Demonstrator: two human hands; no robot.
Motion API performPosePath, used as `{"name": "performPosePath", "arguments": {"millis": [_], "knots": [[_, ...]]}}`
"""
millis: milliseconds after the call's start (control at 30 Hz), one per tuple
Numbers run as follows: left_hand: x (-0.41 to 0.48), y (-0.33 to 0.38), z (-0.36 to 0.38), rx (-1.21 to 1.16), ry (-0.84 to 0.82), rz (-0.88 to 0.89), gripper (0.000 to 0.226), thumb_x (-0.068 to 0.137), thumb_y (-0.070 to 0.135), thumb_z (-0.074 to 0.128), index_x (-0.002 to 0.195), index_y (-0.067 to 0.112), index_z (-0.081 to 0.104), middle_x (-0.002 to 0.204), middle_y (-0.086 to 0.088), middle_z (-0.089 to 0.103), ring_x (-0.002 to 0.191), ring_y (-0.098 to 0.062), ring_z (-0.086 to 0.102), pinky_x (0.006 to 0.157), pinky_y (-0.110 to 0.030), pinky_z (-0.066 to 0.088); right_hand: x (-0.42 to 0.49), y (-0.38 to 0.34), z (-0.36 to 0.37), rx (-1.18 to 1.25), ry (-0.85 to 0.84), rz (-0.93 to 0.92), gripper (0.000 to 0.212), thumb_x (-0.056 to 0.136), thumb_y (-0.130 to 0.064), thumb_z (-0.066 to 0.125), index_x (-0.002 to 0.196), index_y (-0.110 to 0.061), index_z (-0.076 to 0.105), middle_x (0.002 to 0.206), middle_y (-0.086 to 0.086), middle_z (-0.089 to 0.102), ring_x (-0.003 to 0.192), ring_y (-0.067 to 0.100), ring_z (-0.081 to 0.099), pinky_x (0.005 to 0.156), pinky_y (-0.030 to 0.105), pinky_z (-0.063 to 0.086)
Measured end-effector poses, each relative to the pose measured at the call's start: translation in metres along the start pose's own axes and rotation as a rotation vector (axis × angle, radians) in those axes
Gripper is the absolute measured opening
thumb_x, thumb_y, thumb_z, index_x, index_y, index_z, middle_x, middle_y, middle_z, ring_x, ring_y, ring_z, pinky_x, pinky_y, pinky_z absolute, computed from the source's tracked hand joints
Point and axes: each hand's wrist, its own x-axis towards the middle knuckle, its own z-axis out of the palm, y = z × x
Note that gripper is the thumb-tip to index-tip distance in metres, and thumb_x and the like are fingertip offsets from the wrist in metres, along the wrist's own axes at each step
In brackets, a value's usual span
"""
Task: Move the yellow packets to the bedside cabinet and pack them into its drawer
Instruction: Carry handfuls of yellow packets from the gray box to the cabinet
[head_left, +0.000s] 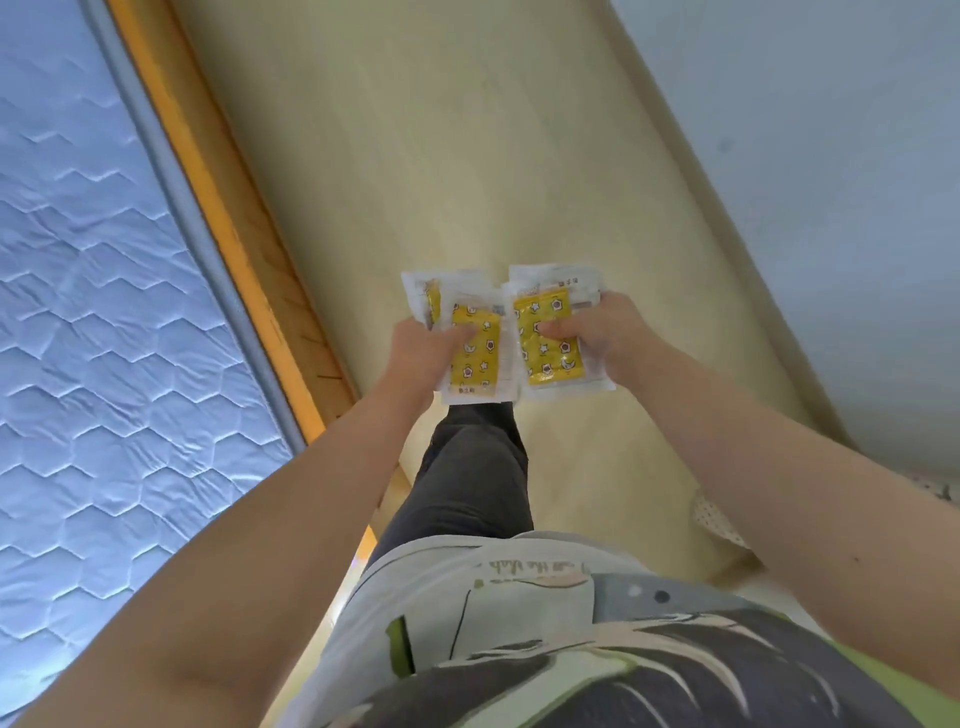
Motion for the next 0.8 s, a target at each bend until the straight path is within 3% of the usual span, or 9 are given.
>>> {"name": "performPosePath", "arguments": {"millis": [167, 267, 367, 467, 667, 733, 800], "knots": [[0.081, 0.085, -0.033, -0.054, 0.113, -0.023, 0.012, 0.083, 0.007, 0.070, 0.088, 0.016, 0.063, 0.086, 0.001, 0.070, 0.069, -0.012, 0.070, 0.054, -0.022, 0.054, 0.070, -0.107, 0.039, -0.093, -0.036, 0.013, 0.030, 0.066, 0.006, 0.080, 0.083, -0.012, 0.064, 0.073, 0.000, 0.070, 0.054, 0.012, 0.069, 0.048, 0.028, 0.056], [0.112, 0.137, -0.047, -0.052, 0.160, -0.019, 0.019, 0.084, 0.008, 0.069, 0.079, 0.021, 0.057, 0.079, 0.005, 0.065, 0.065, -0.006, 0.067, 0.045, -0.015, 0.049, 0.101, -0.165, 0.060, -0.131, -0.068, 0.009, 0.026, 0.067, 0.005, 0.080, 0.080, -0.013, 0.066, 0.074, 0.000, 0.070, 0.055, 0.011, 0.069, 0.049, 0.027, 0.057], [0.143, 0.185, -0.059, -0.068, 0.196, -0.011, 0.027, 0.085, 0.011, 0.070, 0.075, 0.024, 0.049, 0.081, 0.005, 0.062, 0.061, -0.002, 0.059, 0.047, -0.015, 0.048, 0.129, -0.218, 0.077, -0.152, -0.093, 0.008, 0.026, 0.068, 0.004, 0.080, 0.082, -0.012, 0.066, 0.078, 0.001, 0.071, 0.059, 0.012, 0.070, 0.050, 0.026, 0.055], [0.184, 0.232, -0.075, -0.108, 0.220, -0.016, 0.026, 0.085, 0.009, 0.070, 0.075, 0.024, 0.051, 0.083, 0.004, 0.065, 0.059, -0.002, 0.060, 0.047, -0.017, 0.050, 0.163, -0.274, 0.096, -0.181, -0.112, 0.014, 0.027, 0.068, 0.003, 0.080, 0.087, -0.012, 0.067, 0.080, 0.001, 0.072, 0.062, 0.013, 0.070, 0.053, 0.029, 0.058], [0.286, 0.345, -0.118, -0.143, 0.289, -0.029, 0.017, 0.083, 0.010, 0.072, 0.083, 0.022, 0.059, 0.082, 0.004, 0.069, 0.063, -0.005, 0.068, 0.056, -0.024, 0.056, 0.264, -0.404, 0.159, -0.226, -0.188, -0.039, 0.027, 0.068, 0.003, 0.080, 0.082, -0.014, 0.064, 0.076, -0.002, 0.069, 0.052, 0.007, 0.067, 0.041, 0.020, 0.050], [0.326, 0.390, -0.137, -0.155, 0.339, -0.020, 0.017, 0.078, 0.015, 0.075, 0.089, 0.017, 0.063, 0.088, 0.000, 0.070, 0.072, -0.014, 0.071, 0.066, -0.034, 0.060, 0.305, -0.455, 0.187, -0.241, -0.216, -0.065, 0.028, 0.068, 0.004, 0.080, 0.083, -0.013, 0.064, 0.074, -0.003, 0.069, 0.054, 0.007, 0.067, 0.045, 0.022, 0.052], [0.365, 0.433, -0.157, -0.144, 0.402, -0.031, 0.045, 0.062, 0.026, 0.078, 0.099, 0.005, 0.065, 0.094, -0.010, 0.071, 0.087, -0.031, 0.071, 0.077, -0.050, 0.058, 0.341, -0.506, 0.216, -0.274, -0.272, -0.078, 0.032, 0.066, 0.007, 0.079, 0.092, -0.008, 0.067, 0.078, 0.000, 0.070, 0.059, 0.010, 0.069, 0.056, 0.028, 0.057]]}}
